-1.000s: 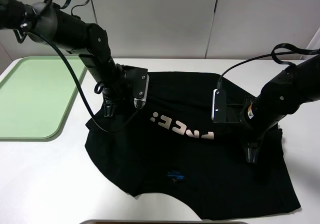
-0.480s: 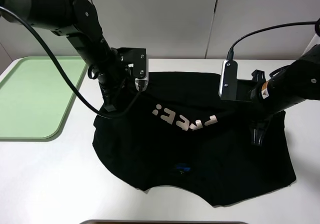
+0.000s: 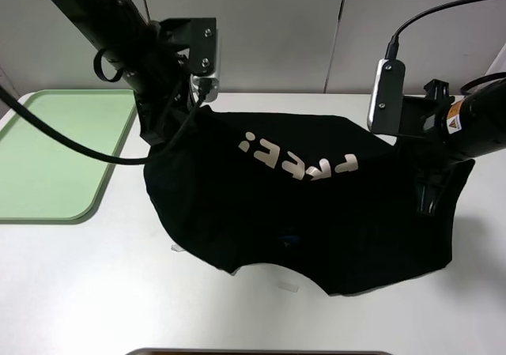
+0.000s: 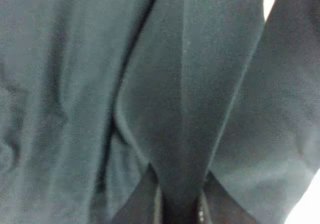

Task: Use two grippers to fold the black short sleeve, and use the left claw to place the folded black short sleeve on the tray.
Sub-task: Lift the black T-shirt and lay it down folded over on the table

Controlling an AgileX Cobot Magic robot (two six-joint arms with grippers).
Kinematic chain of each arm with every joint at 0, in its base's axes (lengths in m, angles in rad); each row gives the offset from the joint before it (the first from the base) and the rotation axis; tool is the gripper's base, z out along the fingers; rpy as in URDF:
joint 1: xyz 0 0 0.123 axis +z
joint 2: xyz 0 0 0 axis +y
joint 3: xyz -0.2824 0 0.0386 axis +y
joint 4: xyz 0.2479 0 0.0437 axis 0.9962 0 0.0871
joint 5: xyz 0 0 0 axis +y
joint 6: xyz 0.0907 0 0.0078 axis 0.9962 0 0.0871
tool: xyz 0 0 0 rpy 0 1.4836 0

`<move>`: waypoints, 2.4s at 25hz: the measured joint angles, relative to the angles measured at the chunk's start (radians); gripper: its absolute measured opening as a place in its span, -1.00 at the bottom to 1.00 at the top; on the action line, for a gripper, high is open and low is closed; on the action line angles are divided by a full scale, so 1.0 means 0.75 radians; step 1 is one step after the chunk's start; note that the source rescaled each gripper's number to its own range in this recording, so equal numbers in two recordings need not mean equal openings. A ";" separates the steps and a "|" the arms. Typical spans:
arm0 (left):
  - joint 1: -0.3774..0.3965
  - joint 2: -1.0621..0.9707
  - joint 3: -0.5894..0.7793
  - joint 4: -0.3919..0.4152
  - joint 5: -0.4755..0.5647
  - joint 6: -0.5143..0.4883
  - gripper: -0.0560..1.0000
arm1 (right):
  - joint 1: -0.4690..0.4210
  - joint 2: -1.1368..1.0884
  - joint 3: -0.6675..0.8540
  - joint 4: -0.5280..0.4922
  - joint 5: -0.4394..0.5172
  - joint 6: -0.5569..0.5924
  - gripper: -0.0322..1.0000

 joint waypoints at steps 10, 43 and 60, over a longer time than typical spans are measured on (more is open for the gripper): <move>0.000 -0.158 0.000 0.161 0.093 -0.018 -0.85 | 0.000 -0.154 -0.028 0.004 0.130 0.001 -0.94; -0.006 -0.541 0.001 0.234 -0.339 -0.024 -0.86 | 0.000 -0.164 -0.905 -0.046 0.710 0.001 -0.94; -0.014 -0.694 0.001 0.213 -0.399 -0.024 -0.86 | 0.004 -0.315 -1.076 0.023 0.853 0.001 -0.94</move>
